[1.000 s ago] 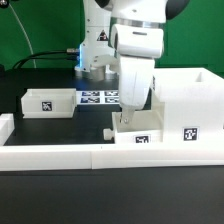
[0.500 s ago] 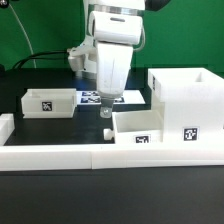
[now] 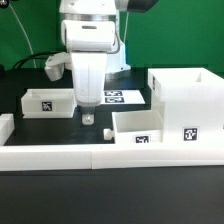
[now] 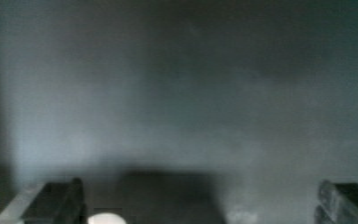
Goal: Assemble drawer
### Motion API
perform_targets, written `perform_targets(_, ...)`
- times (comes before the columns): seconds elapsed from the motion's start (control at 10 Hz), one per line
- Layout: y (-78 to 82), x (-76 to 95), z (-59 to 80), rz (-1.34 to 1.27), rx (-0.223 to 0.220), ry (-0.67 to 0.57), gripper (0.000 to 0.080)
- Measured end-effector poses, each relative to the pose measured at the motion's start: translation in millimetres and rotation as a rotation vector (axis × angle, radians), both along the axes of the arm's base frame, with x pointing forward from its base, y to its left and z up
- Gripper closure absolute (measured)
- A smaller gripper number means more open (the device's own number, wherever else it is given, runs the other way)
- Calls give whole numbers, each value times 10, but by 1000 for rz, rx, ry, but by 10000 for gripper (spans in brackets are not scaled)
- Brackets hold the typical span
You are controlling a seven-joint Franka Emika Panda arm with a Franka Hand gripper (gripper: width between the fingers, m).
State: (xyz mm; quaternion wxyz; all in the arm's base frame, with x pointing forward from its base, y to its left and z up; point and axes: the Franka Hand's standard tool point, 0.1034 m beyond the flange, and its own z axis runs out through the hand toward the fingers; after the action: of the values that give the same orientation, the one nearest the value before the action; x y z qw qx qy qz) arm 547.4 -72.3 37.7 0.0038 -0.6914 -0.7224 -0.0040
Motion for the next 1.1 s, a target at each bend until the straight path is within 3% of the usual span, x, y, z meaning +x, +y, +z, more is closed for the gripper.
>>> perform_targets(0.2,-73,-51,-66,25,49,12,150)
perform_targets(0.3,-104,-91,-93,48,94,33,150)
perform_targets(0.5,-88,-115,-167,54,146,55,150)
perform_targets(1.1,305,-29,-201,-1,167,65,150)
